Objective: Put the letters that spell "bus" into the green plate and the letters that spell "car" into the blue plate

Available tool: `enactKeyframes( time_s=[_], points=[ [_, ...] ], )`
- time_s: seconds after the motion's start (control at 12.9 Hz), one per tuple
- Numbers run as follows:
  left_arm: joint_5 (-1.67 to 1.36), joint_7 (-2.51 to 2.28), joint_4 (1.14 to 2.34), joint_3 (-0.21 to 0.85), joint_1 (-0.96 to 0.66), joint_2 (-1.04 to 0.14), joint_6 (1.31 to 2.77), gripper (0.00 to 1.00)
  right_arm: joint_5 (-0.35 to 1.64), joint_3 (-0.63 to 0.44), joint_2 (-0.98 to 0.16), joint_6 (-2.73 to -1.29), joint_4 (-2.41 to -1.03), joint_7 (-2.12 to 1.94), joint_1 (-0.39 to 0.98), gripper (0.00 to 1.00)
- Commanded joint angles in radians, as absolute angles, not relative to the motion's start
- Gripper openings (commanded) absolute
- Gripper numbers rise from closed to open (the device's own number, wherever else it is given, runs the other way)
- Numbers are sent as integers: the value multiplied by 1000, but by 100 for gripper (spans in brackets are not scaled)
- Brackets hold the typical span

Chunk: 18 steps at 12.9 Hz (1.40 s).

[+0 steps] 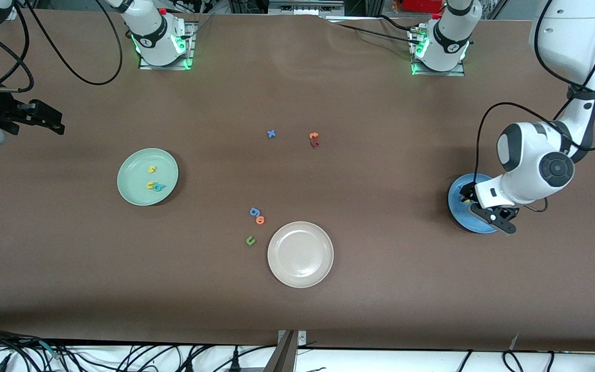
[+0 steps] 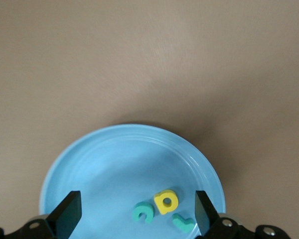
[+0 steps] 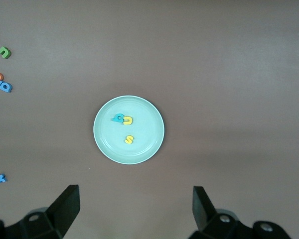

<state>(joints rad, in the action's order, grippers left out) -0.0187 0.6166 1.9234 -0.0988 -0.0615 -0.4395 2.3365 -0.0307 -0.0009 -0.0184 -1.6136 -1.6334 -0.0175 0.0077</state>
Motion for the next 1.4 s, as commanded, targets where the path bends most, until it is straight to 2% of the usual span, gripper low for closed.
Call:
enactKeyframes(
  time_s=[0.0,0.39,0.54,1.01,1.32],
  points=[
    [-54,640,1789,-95,-57,-391,2109,100,-11,-6,-23,-1591,-1612,-21,9,100],
    [-54,568,1516,-91,-58,-390,1743,100,-11,-8,-23,-1589,-1612,-21,9,100],
    [-54,504,1436,-89,-69,-388,1654,100,-11,-8,-25,-1583,-1612,-21,9,100],
    [-52,439,1446,-78,-69,-286,1663,100,-6,-8,-23,-1582,-1612,-21,9,100],
    [-49,283,1592,-78,-95,-161,1784,100,-6,-8,-25,-1582,-1612,-21,8,100]
  ],
)
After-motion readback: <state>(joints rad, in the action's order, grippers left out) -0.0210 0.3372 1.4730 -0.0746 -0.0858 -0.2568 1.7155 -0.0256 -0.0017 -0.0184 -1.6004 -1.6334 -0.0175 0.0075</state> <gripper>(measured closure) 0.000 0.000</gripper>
